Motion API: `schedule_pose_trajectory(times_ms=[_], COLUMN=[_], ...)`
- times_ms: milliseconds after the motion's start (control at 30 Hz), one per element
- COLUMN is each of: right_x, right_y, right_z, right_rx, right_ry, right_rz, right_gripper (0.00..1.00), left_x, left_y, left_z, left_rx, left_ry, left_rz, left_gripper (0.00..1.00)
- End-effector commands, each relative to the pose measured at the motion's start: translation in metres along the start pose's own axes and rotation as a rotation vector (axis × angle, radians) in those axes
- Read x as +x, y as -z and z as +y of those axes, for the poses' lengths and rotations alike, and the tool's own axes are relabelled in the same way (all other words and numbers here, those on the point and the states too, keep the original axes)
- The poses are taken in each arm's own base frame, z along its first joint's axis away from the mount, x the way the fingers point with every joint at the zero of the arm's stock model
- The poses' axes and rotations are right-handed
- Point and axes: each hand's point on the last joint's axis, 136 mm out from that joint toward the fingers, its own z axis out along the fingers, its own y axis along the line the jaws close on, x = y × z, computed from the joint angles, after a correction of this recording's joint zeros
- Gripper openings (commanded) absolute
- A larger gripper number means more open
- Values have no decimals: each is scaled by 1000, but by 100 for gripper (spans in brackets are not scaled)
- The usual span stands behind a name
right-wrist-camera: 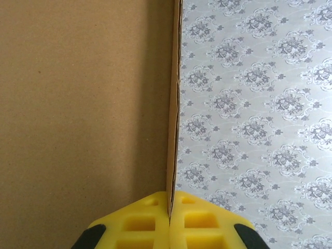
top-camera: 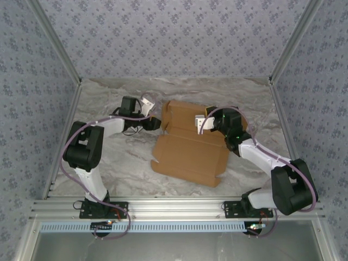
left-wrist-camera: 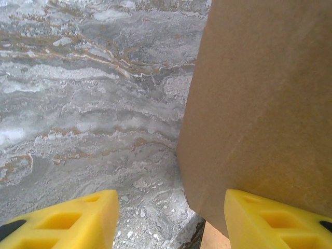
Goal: Fold the paper box
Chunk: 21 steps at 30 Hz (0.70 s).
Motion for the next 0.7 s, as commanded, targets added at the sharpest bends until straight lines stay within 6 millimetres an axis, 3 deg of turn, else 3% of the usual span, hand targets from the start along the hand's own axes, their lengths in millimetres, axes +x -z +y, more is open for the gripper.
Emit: schedule_pose_trajectory(times_ms=[0,267,667], right_x=[-2,-3,-9], right_y=[4,8,1], right_z=[-7,-8,-9], right_rx=[29,11,14], right_ry=[52,60,57], right_rz=[7,4,-22], right_gripper=[0,0,0], left_x=[-26,-37,-30], left_y=[8,7,3], left_z=[-16,-25,-31], left_rx=[47,116,138], left_ry=[-117,-143,-149], left_rz=[-95,-125,-95], left_gripper=[56,57,61])
